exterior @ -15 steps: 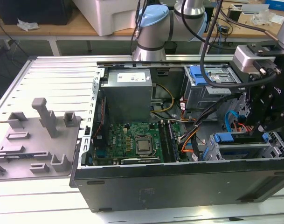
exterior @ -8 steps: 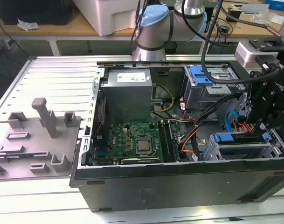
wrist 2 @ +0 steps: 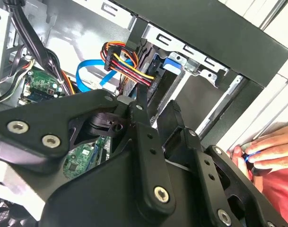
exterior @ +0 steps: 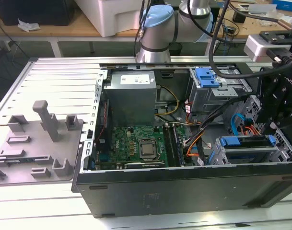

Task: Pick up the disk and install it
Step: 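Insert the first disk wire, then insert the second disk wire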

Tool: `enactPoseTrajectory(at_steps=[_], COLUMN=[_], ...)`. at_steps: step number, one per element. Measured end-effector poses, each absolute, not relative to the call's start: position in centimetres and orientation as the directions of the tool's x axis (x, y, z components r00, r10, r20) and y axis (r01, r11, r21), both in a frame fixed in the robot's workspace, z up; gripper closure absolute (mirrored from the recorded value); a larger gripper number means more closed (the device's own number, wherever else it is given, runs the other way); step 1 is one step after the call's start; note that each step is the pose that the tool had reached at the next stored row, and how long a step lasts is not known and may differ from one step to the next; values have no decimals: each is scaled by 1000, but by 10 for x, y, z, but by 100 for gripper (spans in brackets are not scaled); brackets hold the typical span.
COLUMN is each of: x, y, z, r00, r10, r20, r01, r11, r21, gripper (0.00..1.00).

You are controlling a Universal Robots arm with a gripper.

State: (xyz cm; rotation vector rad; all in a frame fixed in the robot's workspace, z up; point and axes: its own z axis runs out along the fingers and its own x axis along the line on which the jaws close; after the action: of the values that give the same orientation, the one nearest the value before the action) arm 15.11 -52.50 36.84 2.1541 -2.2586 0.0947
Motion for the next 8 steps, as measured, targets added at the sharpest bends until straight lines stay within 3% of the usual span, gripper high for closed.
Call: enactPoseTrajectory(at_steps=[8], x=[151], y=[-525], z=[374], r00=[-48], r10=[-997], r20=[57], r01=[-998], r11=[46], r21=[-31], gripper=[64])
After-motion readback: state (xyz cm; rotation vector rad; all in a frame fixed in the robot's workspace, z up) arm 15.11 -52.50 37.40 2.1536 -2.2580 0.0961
